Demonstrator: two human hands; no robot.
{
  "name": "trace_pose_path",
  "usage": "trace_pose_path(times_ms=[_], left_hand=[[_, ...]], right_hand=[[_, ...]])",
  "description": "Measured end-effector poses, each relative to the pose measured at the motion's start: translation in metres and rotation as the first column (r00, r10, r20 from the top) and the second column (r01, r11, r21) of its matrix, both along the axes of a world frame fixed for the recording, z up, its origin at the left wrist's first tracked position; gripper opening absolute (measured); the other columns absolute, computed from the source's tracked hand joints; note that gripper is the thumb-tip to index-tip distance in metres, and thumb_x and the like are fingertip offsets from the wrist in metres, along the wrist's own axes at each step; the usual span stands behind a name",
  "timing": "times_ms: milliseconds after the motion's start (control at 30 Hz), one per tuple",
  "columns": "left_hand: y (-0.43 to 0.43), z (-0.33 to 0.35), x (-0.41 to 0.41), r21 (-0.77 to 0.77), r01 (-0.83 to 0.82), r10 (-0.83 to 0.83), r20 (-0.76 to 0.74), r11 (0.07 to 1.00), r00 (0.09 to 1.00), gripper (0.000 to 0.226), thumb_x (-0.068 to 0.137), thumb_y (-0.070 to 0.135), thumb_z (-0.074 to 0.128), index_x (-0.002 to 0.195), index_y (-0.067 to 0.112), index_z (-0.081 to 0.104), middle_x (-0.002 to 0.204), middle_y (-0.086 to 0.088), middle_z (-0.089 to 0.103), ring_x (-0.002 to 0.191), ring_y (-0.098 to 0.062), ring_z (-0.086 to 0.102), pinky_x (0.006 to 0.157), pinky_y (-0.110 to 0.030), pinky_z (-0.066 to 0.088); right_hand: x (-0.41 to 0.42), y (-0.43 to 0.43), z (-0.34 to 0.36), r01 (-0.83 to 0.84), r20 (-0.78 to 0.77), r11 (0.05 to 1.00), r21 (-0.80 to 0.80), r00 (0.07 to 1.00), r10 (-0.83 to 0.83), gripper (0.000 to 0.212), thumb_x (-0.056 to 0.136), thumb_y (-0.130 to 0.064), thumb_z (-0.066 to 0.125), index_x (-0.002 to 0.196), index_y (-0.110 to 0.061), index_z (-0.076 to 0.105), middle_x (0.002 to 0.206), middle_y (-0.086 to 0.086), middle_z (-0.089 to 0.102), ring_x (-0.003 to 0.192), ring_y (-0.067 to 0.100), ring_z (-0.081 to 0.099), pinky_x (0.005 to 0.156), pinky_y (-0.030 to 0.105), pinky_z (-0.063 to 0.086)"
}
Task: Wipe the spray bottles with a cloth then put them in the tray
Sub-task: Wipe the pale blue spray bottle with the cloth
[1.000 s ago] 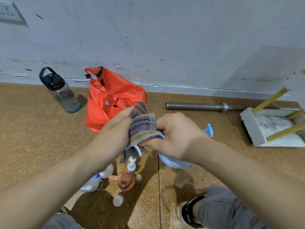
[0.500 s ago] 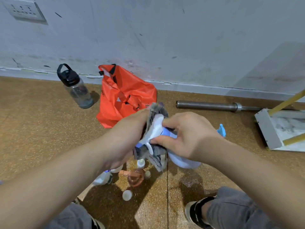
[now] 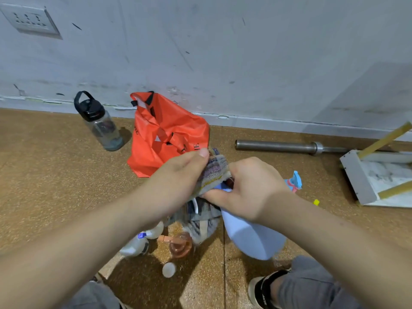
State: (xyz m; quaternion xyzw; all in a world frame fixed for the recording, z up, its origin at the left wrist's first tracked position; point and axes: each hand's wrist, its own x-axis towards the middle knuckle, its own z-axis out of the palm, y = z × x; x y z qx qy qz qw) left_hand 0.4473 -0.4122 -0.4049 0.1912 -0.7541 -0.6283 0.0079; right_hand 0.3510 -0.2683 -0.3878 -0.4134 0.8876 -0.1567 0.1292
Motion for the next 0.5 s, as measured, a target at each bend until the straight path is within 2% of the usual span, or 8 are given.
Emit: trace_pose_path(times_ms=[33, 100, 167, 233, 300, 367, 433, 500], left_hand=[[0.006, -0.003, 0.004, -0.221, 0.035, -0.05, -0.062, 0.975, 0.997, 0.03, 0.11, 0.047, 0.037, 0.124, 0.038, 0.062, 0.099, 0.015, 0.078, 0.092, -0.014, 0.075, 0.084, -0.021, 0.054], [0.011, -0.01, 0.011, -0.682, 0.039, -0.22, -0.18, 0.73, 0.959, 0.041, 0.112, 0.04, 0.034, 0.15, 0.036, 0.045, 0.136, 0.004, 0.069, 0.123, -0.012, 0.064, 0.103, -0.014, 0.044], [0.005, -0.017, 0.01, -0.795, 0.005, -0.325, -0.243, 0.607, 0.914, 0.05, 0.11, 0.039, 0.034, 0.159, 0.029, 0.037, 0.159, 0.002, 0.048, 0.147, -0.008, 0.041, 0.116, -0.014, 0.029], [-0.002, -0.018, 0.002, -0.616, 0.074, -0.296, -0.266, 0.784, 0.917, 0.044, 0.112, 0.041, 0.036, 0.155, 0.034, 0.044, 0.15, 0.015, 0.056, 0.138, 0.003, 0.049, 0.108, -0.014, 0.039], [-0.004, -0.011, -0.014, -0.146, 0.101, -0.131, -0.209, 0.984, 0.969, 0.032, 0.108, 0.041, 0.05, 0.137, 0.037, 0.062, 0.118, 0.009, 0.075, 0.104, -0.001, 0.07, 0.082, -0.019, 0.053], [-0.004, -0.007, -0.035, 0.293, -0.038, 0.037, 0.007, 0.955, 0.999, 0.024, 0.095, 0.05, 0.068, 0.112, 0.035, 0.076, 0.106, 0.0, 0.08, 0.09, -0.012, 0.075, 0.078, -0.027, 0.06], [0.001, -0.008, -0.044, 0.357, -0.149, 0.139, 0.055, 0.922, 0.989, 0.013, 0.095, 0.047, 0.068, 0.096, 0.037, 0.076, 0.105, 0.009, 0.08, 0.093, -0.004, 0.074, 0.093, -0.021, 0.055], [0.016, -0.01, -0.043, 0.137, -0.11, 0.119, -0.062, 0.984, 0.991, 0.023, 0.107, 0.038, 0.052, 0.105, 0.041, 0.074, 0.097, 0.02, 0.078, 0.096, 0.0, 0.073, 0.086, -0.019, 0.053]], right_hand=[[-0.003, 0.001, 0.0, 0.008, 0.011, 1.0, 0.006, 1.0, -0.008, 0.045, 0.081, -0.058, 0.063, 0.067, -0.016, 0.058, 0.061, 0.0, 0.056, 0.064, 0.019, 0.051, 0.057, 0.032, 0.037], [-0.01, 0.004, -0.002, 0.033, 0.069, 0.999, -0.011, 0.997, -0.033, 0.04, 0.08, -0.043, 0.068, 0.057, -0.017, 0.048, 0.055, -0.001, 0.052, 0.057, 0.017, 0.046, 0.055, 0.03, 0.035], [-0.015, 0.005, -0.005, 0.061, 0.14, 0.997, -0.048, 0.989, -0.054, 0.043, 0.078, -0.039, 0.07, 0.051, -0.017, 0.045, 0.049, -0.003, 0.049, 0.051, 0.015, 0.04, 0.051, 0.03, 0.033], [-0.018, 0.005, -0.009, 0.081, 0.223, 0.988, -0.128, 0.974, -0.051, 0.037, 0.075, -0.044, 0.07, 0.055, -0.018, 0.053, 0.051, -0.003, 0.053, 0.054, 0.021, 0.049, 0.053, 0.035, 0.045], [-0.021, 0.006, -0.009, 0.096, 0.278, 0.983, -0.158, 0.959, -0.048, 0.034, 0.074, -0.051, 0.072, 0.064, -0.019, 0.066, 0.06, -0.002, 0.064, 0.064, 0.023, 0.062, 0.064, 0.044, 0.057], [-0.024, 0.006, -0.007, 0.097, 0.304, 0.983, -0.154, 0.951, -0.047, 0.041, 0.074, -0.064, 0.07, 0.077, -0.024, 0.075, 0.072, -0.003, 0.073, 0.075, 0.021, 0.07, 0.073, 0.045, 0.06], [-0.031, 0.009, -0.005, 0.104, 0.296, 0.983, -0.151, 0.954, -0.055, 0.047, 0.07, -0.073, 0.064, 0.082, -0.029, 0.076, 0.076, -0.006, 0.075, 0.08, 0.021, 0.071, 0.076, 0.044, 0.06], [-0.039, 0.014, -0.004, 0.121, 0.298, 0.982, -0.148, 0.952, -0.073, 0.042, 0.067, -0.068, 0.063, 0.074, -0.027, 0.072, 0.065, -0.007, 0.069, 0.067, 0.022, 0.063, 0.069, 0.041, 0.058]])
